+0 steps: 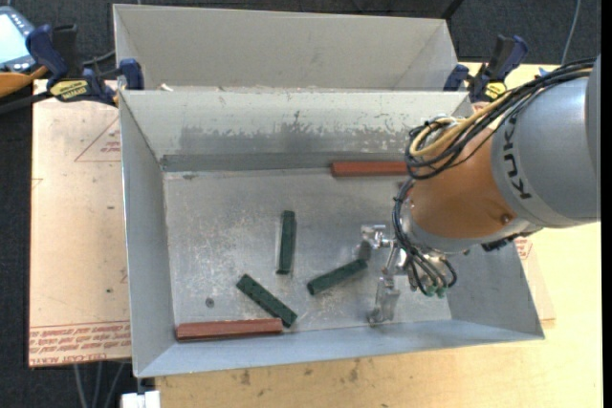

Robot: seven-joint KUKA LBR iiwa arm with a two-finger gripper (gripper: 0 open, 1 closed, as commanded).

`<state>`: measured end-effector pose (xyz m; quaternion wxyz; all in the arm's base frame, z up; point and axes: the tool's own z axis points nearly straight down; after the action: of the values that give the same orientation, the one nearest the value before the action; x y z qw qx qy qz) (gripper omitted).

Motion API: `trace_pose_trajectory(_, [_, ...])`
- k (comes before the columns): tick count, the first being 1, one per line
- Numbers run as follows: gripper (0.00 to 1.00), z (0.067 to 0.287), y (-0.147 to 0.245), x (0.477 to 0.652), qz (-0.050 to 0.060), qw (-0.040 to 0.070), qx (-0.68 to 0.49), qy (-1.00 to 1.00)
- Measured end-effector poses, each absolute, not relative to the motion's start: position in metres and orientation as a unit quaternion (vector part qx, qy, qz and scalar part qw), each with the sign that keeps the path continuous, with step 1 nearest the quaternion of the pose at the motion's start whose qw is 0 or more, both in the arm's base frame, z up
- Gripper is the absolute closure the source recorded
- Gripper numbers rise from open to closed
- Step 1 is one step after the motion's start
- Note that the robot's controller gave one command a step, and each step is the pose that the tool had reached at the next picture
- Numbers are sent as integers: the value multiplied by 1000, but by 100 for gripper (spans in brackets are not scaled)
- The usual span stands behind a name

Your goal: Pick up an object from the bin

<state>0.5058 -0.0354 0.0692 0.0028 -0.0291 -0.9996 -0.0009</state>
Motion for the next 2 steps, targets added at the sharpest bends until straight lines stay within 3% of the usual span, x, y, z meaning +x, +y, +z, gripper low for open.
trace_pose_trajectory(1, [0, 78, 25, 481, -1, -6, 11, -1000])
trace_pose_trajectory(2, [100, 76, 22, 478, 0, 0, 9, -1000])
